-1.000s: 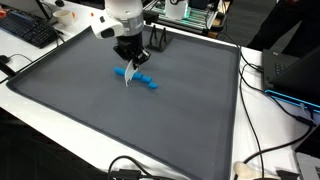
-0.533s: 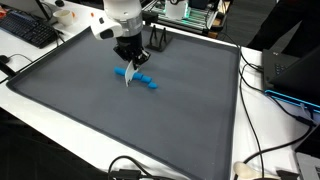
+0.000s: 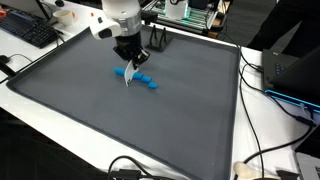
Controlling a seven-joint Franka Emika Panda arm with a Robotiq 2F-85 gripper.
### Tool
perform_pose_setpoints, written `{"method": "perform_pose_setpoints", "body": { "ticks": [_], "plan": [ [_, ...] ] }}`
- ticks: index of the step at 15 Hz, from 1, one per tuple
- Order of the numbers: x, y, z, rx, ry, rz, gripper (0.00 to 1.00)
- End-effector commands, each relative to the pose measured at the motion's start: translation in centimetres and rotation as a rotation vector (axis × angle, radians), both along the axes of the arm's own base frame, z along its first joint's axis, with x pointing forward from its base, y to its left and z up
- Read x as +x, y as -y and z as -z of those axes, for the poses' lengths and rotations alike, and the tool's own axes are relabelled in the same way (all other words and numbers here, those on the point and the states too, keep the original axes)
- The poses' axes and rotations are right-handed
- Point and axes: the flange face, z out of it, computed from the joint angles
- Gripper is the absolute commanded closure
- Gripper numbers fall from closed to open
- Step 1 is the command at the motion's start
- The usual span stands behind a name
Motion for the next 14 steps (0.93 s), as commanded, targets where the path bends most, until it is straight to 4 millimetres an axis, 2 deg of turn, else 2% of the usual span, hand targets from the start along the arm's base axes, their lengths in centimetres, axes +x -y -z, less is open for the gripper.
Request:
{"method": "perform_pose_setpoints", "body": {
  "ticks": [1,7,14],
  "plan": [
    [-0.8,-0.4,-0.4,0.017,-0.042,-0.006,0.99],
    [-1.3,-0.6,-0.9,0.015,-0.078,0.005,0.99],
    [-1.0,-0.8,-3.9,0.003,-0.042,-0.007,0.99]
  ]
}}
